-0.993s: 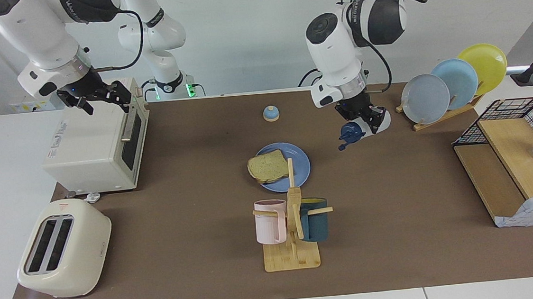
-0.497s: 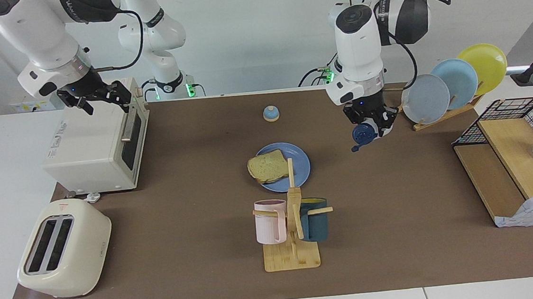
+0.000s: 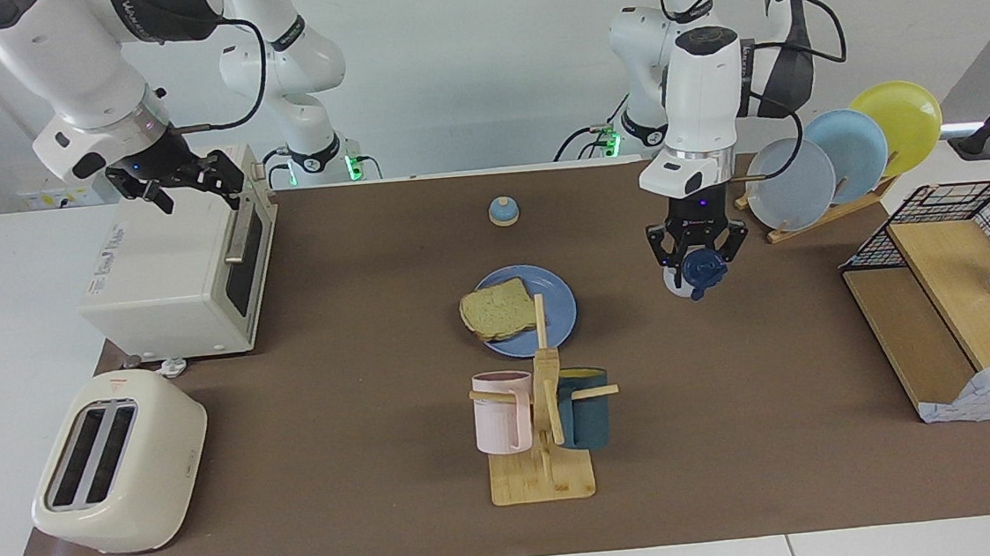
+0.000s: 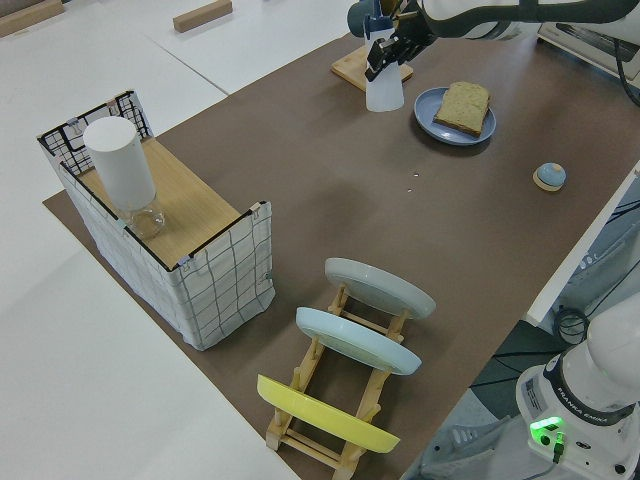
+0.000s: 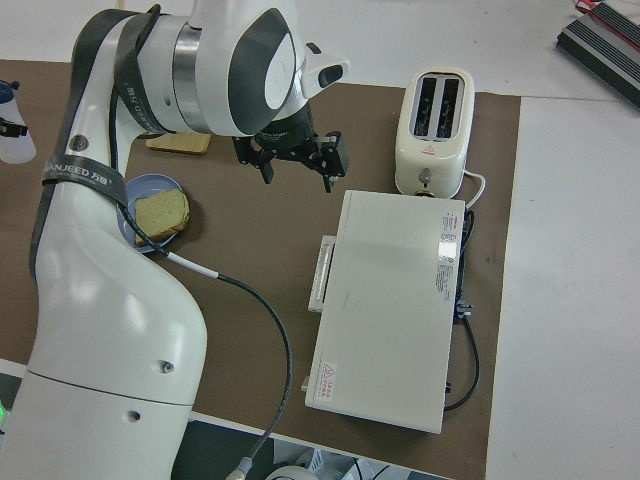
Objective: Put bread on plate and add seasoning
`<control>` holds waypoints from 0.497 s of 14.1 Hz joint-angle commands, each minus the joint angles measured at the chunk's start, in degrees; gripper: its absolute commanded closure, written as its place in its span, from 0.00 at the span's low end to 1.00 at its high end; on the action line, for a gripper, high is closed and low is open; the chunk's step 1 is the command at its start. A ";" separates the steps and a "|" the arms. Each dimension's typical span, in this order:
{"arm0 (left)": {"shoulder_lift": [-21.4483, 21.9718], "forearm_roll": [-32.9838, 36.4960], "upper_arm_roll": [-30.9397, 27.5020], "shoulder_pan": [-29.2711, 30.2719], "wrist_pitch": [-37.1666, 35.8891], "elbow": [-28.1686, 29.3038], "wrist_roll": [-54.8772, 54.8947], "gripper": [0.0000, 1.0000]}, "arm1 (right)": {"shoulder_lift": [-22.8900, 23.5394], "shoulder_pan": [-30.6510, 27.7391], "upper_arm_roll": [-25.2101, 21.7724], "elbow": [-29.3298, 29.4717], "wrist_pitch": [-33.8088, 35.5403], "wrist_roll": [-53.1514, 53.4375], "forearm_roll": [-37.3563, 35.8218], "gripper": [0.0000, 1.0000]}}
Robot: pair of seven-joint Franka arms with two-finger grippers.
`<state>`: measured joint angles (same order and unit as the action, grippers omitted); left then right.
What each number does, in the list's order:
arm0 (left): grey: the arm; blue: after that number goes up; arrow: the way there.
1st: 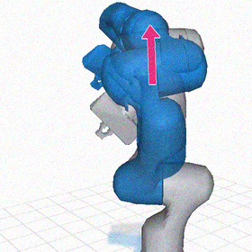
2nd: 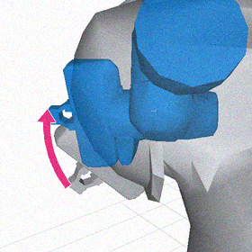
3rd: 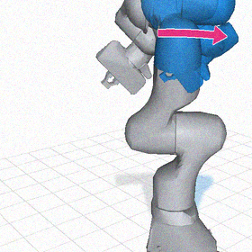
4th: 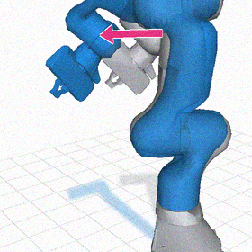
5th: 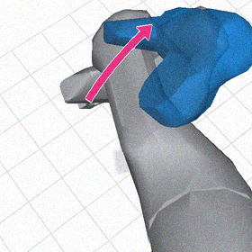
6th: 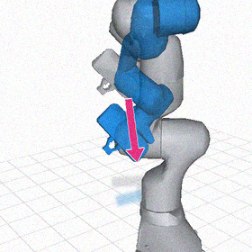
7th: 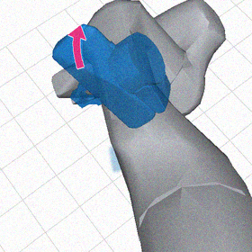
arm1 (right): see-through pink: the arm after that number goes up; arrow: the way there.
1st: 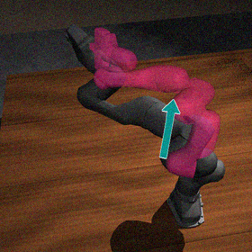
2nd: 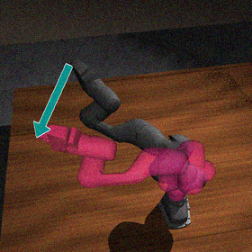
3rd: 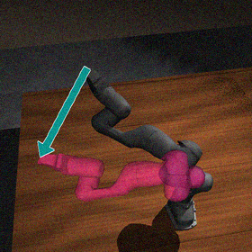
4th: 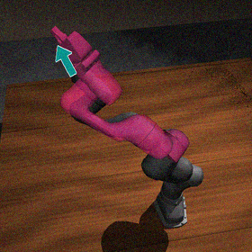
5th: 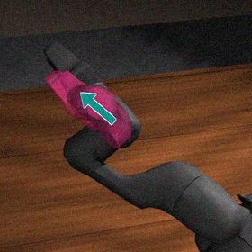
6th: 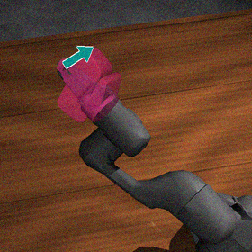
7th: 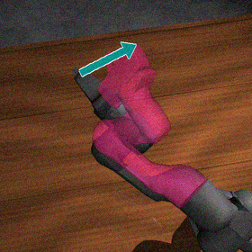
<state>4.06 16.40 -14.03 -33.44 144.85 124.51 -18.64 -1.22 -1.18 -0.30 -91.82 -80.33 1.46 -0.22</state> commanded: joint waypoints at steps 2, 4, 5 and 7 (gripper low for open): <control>3.85 -0.58 0.41 2.41 12.01 8.45 -5.52 1.00 | -1.24 -0.84 0.48 -1.35 0.17 -1.72 -0.31 0.00; 3.76 -0.58 0.41 3.12 18.15 11.70 -6.14 1.00 | -1.24 -0.84 0.48 -1.35 0.17 -1.72 -0.31 0.00; 3.59 -0.58 0.41 3.82 21.67 13.46 -6.49 1.00 | -1.24 -0.84 0.48 -1.35 0.17 -1.72 -0.31 0.00; 2.80 -0.58 0.32 4.79 28.53 16.45 -6.50 1.00 | -1.24 -0.84 0.48 -1.35 0.17 -1.72 -0.31 0.00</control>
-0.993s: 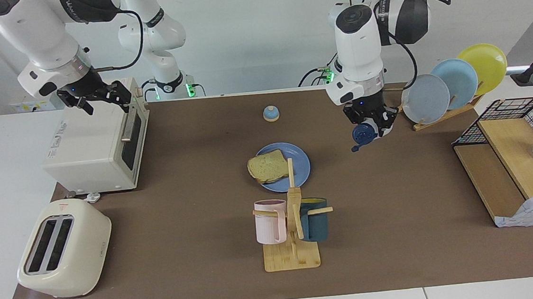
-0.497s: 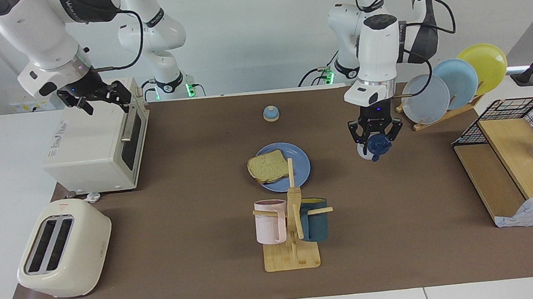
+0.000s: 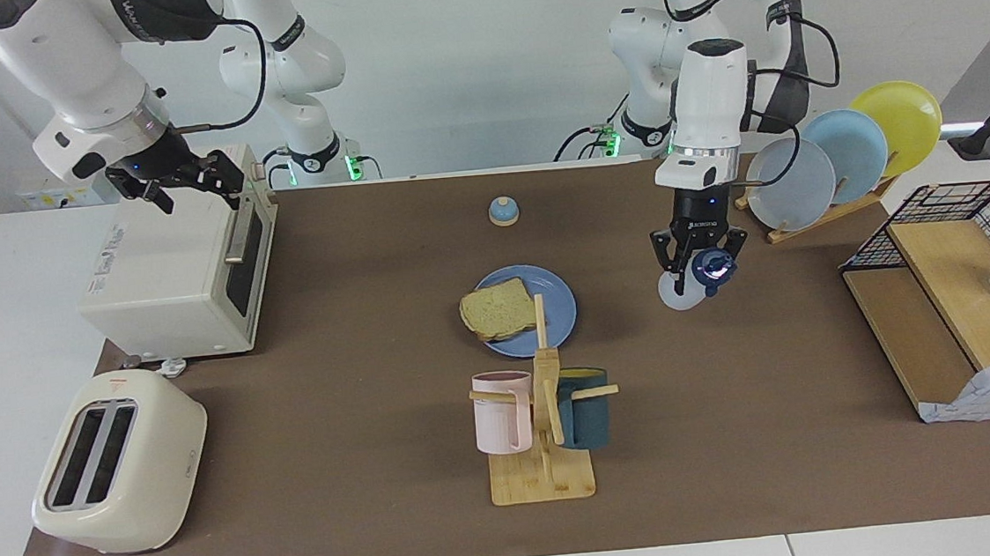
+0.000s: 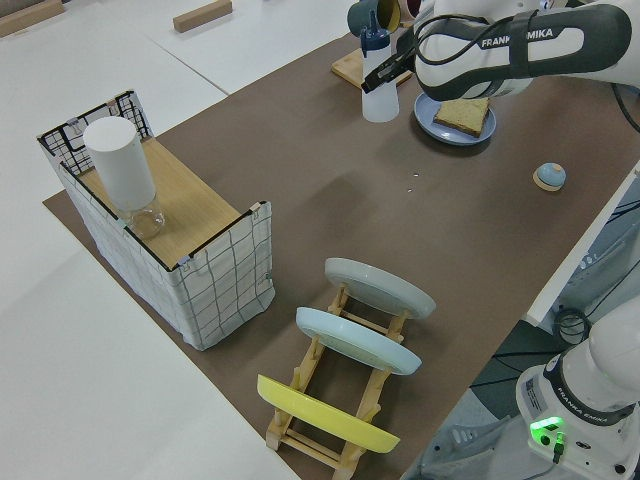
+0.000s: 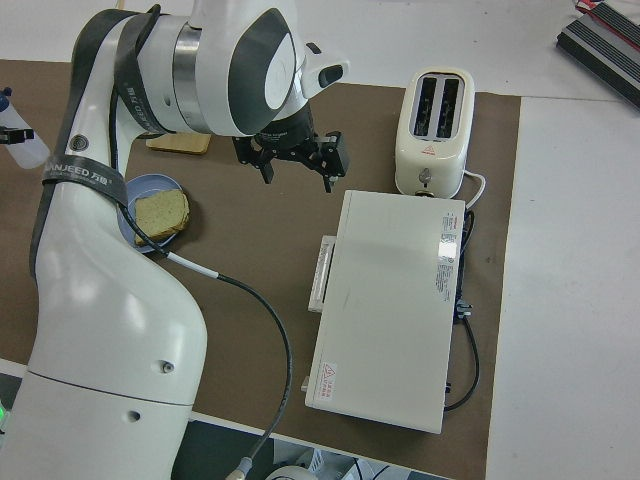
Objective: Put bread on plate and add seasoning
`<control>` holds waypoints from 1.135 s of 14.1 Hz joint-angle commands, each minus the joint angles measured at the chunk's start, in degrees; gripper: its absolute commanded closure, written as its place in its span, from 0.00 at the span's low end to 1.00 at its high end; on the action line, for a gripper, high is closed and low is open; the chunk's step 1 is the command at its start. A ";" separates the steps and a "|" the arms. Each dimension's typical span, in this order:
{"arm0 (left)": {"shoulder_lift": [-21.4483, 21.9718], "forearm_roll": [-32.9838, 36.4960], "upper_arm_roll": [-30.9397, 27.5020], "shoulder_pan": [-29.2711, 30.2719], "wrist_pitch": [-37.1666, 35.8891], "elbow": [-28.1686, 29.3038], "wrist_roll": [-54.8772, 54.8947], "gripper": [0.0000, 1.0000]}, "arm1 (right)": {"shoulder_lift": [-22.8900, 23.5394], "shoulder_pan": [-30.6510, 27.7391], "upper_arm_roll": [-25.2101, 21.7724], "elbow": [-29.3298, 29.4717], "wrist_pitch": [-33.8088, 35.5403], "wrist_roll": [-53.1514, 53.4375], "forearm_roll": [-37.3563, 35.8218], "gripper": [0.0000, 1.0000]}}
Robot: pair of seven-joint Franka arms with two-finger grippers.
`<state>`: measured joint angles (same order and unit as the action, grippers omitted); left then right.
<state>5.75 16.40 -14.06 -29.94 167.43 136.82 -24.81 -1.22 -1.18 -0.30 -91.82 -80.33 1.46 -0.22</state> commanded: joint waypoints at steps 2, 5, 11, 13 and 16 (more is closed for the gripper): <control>0.76 -0.58 0.35 1.64 10.09 5.56 -0.24 1.00 | -1.24 -0.84 0.48 -1.35 0.17 -1.72 -0.31 0.00; -1.88 -0.58 0.17 1.99 15.80 6.44 0.20 1.00 | -1.24 -0.84 0.48 -1.35 0.17 -1.72 -0.31 0.00; -7.67 -0.49 0.00 2.08 26.69 8.29 0.64 1.00 | -1.24 -0.84 0.48 -1.35 0.17 -1.72 -0.31 0.00; -10.22 -0.58 -0.35 2.08 29.70 8.20 0.64 1.00 | -1.24 -0.84 0.48 -1.35 0.17 -1.72 -0.22 0.00; -12.86 -0.67 -1.14 1.99 32.08 7.50 0.81 1.00 | -1.24 -0.84 0.48 -1.35 0.17 -1.72 -0.31 0.00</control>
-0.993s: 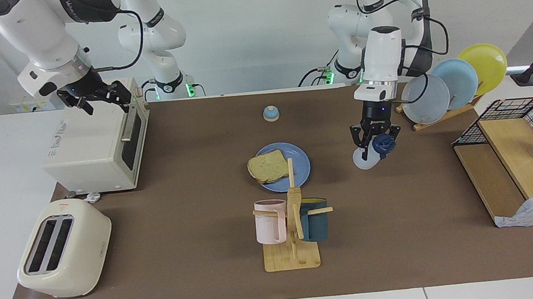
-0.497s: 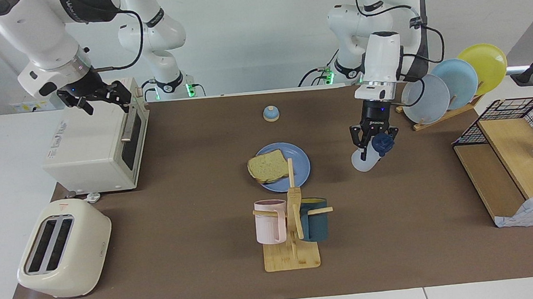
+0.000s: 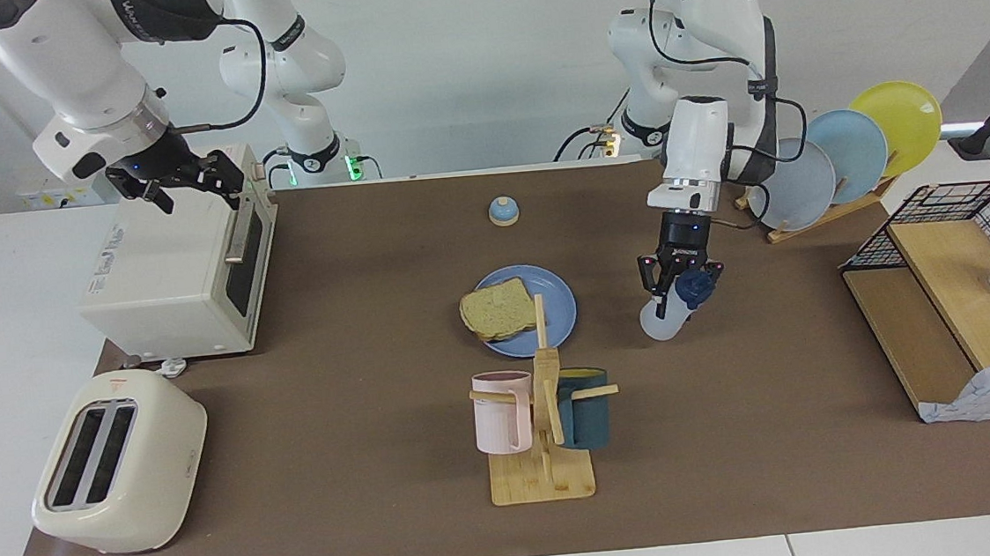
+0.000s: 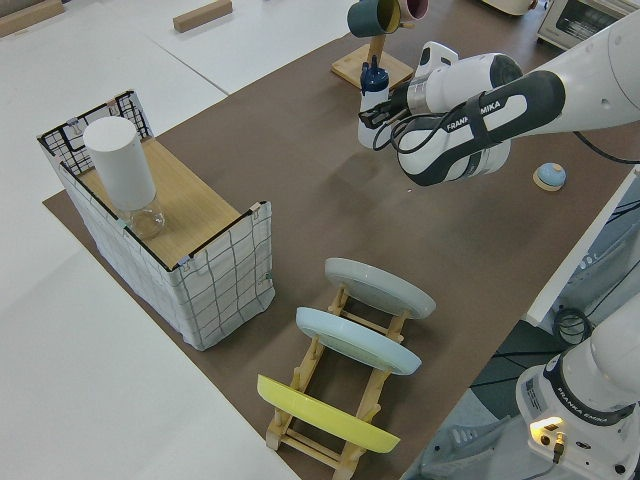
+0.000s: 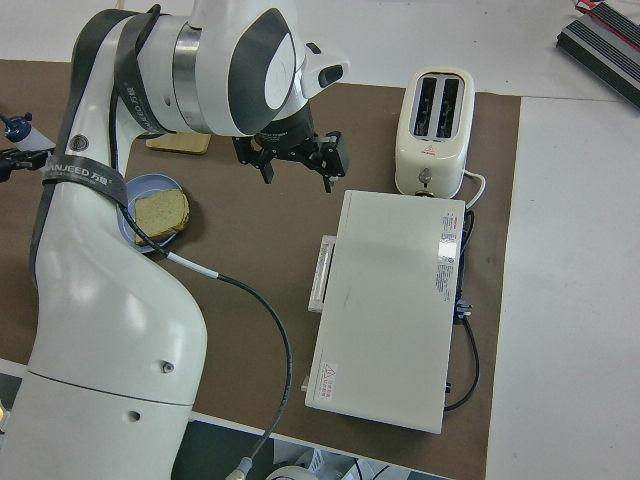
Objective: Put bread on plate and add seasoning
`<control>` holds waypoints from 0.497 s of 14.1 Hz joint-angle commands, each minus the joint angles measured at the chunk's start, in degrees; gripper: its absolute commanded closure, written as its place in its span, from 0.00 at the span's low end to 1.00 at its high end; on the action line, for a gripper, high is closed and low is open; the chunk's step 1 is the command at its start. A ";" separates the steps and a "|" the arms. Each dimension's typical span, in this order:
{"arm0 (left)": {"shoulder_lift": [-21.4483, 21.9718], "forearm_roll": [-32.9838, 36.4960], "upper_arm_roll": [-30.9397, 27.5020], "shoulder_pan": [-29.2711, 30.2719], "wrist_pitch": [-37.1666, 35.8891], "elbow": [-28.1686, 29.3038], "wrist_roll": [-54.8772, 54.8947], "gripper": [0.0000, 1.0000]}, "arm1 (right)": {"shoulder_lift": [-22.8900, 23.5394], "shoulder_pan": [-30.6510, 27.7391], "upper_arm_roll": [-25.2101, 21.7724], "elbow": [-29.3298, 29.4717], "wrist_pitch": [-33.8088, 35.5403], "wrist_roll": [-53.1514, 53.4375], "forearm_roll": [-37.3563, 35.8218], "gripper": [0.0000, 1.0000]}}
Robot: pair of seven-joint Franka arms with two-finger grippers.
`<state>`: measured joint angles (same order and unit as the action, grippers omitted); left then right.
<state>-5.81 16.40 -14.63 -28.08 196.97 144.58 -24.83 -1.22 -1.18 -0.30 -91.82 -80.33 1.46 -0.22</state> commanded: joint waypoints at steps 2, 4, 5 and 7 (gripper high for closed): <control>-1.48 -0.58 -0.67 0.22 2.72 -0.44 1.28 1.00 | -1.24 -0.84 0.48 -1.34 0.17 -1.72 -0.31 0.00; -1.66 -0.49 -1.45 0.30 2.63 -1.40 3.55 1.00 | -1.24 -0.84 0.48 -1.34 0.08 -1.72 -0.31 0.00; -2.18 -0.40 -2.15 0.30 2.63 -1.67 4.43 1.00 | -1.24 -0.84 0.48 -1.34 0.17 -1.72 -0.31 0.00; -5.50 -0.49 -2.34 -0.04 3.07 -3.68 4.97 1.00 | -1.24 -0.84 0.48 -1.34 0.17 -1.72 -0.31 0.00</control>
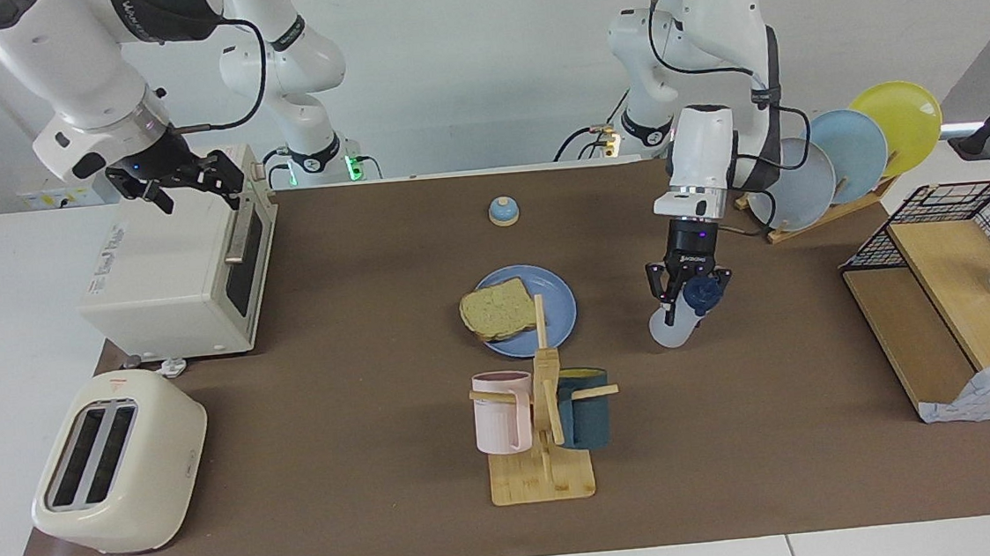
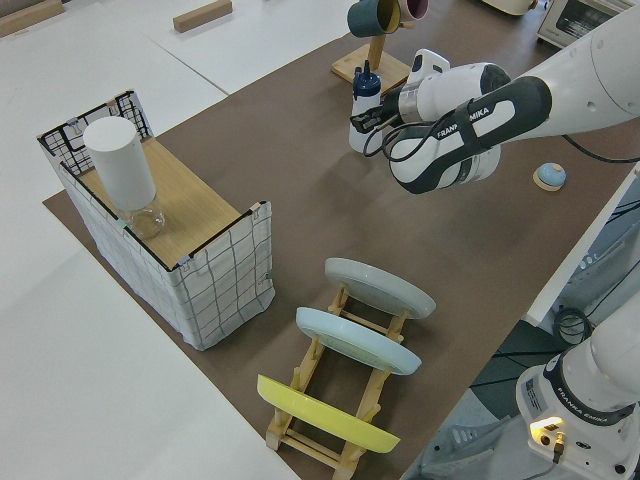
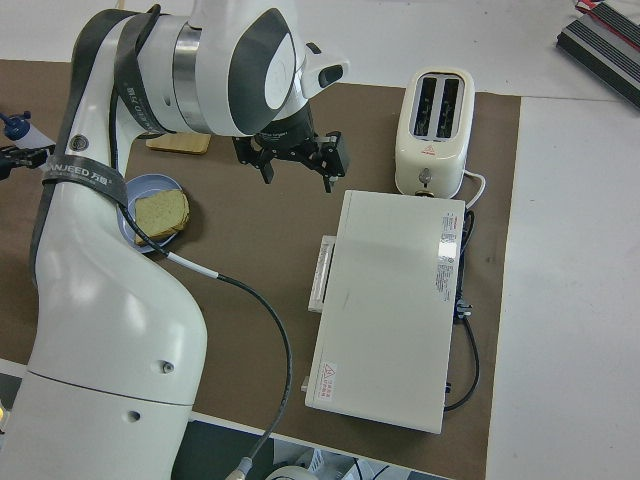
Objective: Put bread on plate and add seasoning
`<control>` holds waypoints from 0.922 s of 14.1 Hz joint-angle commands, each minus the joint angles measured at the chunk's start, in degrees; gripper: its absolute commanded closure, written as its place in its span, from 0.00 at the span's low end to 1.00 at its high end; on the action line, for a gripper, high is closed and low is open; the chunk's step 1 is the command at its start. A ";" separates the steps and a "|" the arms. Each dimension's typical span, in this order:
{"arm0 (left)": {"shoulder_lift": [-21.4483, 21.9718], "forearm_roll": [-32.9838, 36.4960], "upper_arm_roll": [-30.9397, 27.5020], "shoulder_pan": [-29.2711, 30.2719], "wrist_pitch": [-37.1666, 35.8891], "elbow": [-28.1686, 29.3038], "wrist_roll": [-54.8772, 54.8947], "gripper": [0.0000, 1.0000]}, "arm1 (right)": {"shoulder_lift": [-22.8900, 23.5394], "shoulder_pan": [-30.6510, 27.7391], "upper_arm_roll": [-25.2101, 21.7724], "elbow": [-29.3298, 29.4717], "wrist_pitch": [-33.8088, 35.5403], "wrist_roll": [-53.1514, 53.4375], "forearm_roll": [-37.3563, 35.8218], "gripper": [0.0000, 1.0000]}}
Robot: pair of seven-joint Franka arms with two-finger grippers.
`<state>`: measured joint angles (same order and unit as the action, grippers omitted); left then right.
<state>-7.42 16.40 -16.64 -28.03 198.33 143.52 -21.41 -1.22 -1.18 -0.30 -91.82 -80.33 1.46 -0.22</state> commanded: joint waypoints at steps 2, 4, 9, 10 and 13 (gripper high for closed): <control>-4.53 -0.49 -0.76 -0.44 1.71 -3.33 1.55 1.00 | -1.24 -0.84 0.48 -1.34 0.17 -1.72 -0.31 0.00; -4.62 -0.49 -0.76 -0.54 1.71 -3.68 1.55 1.00 | -1.24 -0.84 0.48 -1.34 0.17 -1.72 -0.31 0.00; -6.11 -0.32 -1.73 -0.71 1.80 -4.73 1.64 1.00 | -1.24 -0.84 0.48 -1.34 0.17 -1.72 -0.31 0.00; -6.63 -0.32 -1.73 -0.80 1.80 -4.82 1.64 1.00 | -1.24 -0.84 0.48 -1.34 0.08 -1.72 -0.31 0.00; -7.34 -0.32 -1.73 -0.80 1.88 -6.14 1.64 1.00 | -1.24 -0.84 0.48 -1.34 0.17 -1.72 -0.31 0.00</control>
<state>-13.10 16.41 -17.57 -28.14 198.74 139.04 -20.60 -1.22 -1.18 -0.30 -91.82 -80.33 1.46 -0.22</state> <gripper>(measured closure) 0.581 0.000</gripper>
